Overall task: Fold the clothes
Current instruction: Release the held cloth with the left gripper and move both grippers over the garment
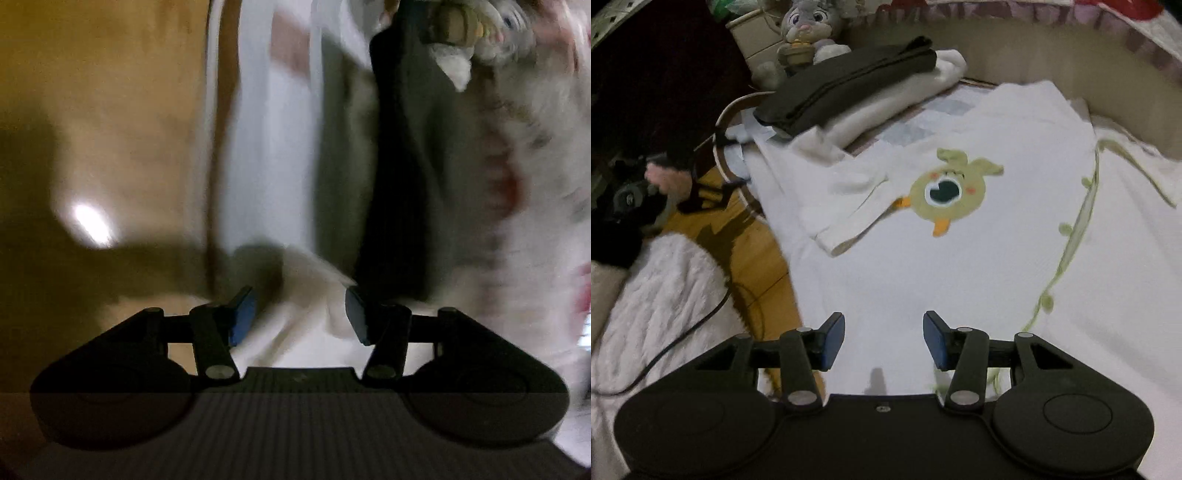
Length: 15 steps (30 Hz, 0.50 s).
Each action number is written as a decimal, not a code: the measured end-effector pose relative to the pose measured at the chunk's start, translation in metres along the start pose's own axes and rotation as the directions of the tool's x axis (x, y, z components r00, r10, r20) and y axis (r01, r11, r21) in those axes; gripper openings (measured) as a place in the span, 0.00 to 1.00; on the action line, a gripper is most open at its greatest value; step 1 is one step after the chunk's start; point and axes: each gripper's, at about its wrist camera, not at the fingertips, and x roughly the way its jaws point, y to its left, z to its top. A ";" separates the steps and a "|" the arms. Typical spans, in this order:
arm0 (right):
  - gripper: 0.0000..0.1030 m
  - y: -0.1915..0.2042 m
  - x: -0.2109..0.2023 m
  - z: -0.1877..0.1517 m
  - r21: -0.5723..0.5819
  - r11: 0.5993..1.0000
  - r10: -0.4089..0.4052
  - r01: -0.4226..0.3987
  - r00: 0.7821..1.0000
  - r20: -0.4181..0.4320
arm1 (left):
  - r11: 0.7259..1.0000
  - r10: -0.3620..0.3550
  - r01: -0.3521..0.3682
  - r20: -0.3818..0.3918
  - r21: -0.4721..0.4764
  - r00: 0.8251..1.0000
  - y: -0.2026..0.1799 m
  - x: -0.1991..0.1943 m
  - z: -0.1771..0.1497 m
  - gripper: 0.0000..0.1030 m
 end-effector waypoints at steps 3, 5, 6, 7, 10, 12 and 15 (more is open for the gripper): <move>0.51 0.001 0.019 0.012 -0.054 0.999 -0.010 0.010 1.000 -0.003 | 0.954 0.160 -0.189 0.137 0.233 0.978 -0.028 -0.017 -0.002 0.50; 0.51 0.002 0.036 0.016 -0.081 0.997 -0.010 0.009 1.000 -0.013 | 0.903 0.154 -0.196 0.136 0.382 0.979 -0.049 -0.016 -0.027 0.51; 0.51 0.003 0.043 0.019 -0.090 0.996 -0.010 0.009 1.000 -0.015 | 0.870 0.150 -0.195 0.133 0.453 0.980 -0.060 -0.015 -0.040 0.52; 0.51 0.002 0.049 0.019 -0.090 0.996 -0.019 0.018 1.000 -0.015 | 0.831 0.145 -0.192 0.130 0.521 0.981 -0.071 -0.014 -0.053 0.54; 0.51 -0.004 0.061 0.009 -0.031 0.995 -0.091 0.090 0.995 -0.044 | 0.687 0.166 -0.179 0.088 0.704 0.982 -0.093 0.000 -0.096 0.54; 0.51 -0.009 0.063 0.003 -0.023 0.993 -0.117 0.116 0.990 -0.072 | 0.572 0.197 -0.158 0.053 0.805 0.979 -0.104 0.014 -0.126 0.54; 0.53 -0.012 0.065 -0.004 -0.055 0.985 -0.170 0.164 0.977 -0.128 | 0.378 0.251 -0.107 0.009 0.920 0.968 -0.120 0.036 -0.171 0.63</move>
